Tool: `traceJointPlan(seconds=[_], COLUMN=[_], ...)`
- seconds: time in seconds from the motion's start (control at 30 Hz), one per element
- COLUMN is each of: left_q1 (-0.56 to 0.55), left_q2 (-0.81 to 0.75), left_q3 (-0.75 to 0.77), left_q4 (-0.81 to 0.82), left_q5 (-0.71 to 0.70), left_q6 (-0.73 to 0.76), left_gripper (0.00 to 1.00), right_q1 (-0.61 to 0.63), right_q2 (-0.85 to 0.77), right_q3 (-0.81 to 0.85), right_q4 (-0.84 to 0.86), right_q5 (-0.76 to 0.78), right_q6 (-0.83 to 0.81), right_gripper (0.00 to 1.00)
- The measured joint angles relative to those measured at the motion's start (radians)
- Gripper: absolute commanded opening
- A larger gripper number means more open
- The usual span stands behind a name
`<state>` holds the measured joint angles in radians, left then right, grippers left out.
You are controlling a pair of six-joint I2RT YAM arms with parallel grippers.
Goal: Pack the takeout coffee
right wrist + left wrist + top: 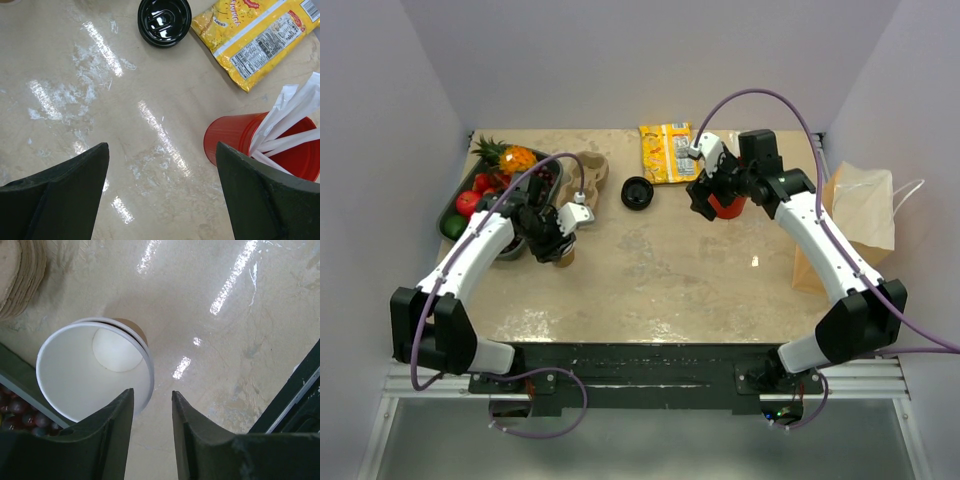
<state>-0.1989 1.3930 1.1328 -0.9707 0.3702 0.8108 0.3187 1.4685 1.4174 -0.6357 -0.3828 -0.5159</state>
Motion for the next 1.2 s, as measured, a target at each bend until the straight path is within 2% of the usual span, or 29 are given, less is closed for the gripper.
traceJointPlan(seconds=[0.5,0.53,0.6,0.7,1.2], left_q1=[0.0,0.0,0.0,0.0,-0.019], left_q2=[0.064,0.064,0.064,0.066,0.029], left_q3=[0.011,0.011,0.012,0.019,0.105], left_q4=[0.034,0.034,0.034,0.034,0.021], left_q5=[-0.003,-0.003,-0.003,-0.004,-0.047], left_q6=[-0.011,-0.011,-0.011,-0.008,-0.003], left_gripper=[0.18,0.11,0.05,0.01,0.0], right_q1=[0.0,0.0,0.0,0.0,0.0], right_q2=[0.0,0.001,0.004,0.005,0.056], right_q3=[-0.017,-0.019,-0.019,-0.019,-0.018], right_q4=[0.001,0.0,0.001,0.001,0.02], right_q5=[0.022,0.025,0.026,0.026,0.027], right_q6=[0.0,0.0,0.0,0.0,0.006], right_gripper=[0.91,0.91,0.91,0.91,0.91])
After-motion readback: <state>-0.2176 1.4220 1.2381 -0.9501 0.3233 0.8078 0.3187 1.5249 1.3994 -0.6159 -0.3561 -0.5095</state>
